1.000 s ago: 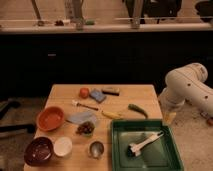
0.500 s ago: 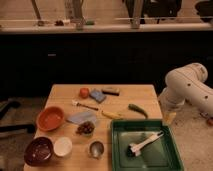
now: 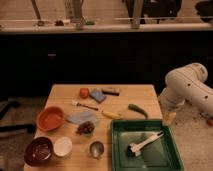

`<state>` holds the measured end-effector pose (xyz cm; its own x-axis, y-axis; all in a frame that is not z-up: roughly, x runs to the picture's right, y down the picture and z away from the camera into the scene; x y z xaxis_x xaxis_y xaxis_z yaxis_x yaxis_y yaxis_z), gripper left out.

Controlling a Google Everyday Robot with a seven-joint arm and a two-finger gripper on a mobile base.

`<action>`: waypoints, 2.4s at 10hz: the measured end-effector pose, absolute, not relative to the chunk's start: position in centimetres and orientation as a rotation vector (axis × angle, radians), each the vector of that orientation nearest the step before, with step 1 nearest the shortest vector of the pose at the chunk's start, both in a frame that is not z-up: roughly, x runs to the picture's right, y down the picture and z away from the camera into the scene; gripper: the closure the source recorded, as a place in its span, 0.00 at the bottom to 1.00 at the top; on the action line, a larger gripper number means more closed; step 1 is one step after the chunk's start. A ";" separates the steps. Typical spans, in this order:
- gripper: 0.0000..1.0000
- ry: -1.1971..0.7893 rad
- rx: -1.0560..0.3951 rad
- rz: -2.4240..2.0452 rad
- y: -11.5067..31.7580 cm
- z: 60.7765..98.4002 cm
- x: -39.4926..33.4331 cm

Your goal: Place towel in metal cup

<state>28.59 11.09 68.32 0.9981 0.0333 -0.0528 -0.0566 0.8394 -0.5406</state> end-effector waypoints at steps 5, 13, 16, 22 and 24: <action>0.20 0.035 -0.578 -0.031 10.2 68.8 27.8; 0.20 -0.050 -0.555 -0.304 5.6 74.9 21.5; 0.20 -0.084 -0.512 -0.215 6.9 75.9 20.0; 0.20 -0.102 -0.514 -0.204 8.0 77.0 18.9; 0.20 -0.103 -0.514 -0.205 8.0 77.0 18.8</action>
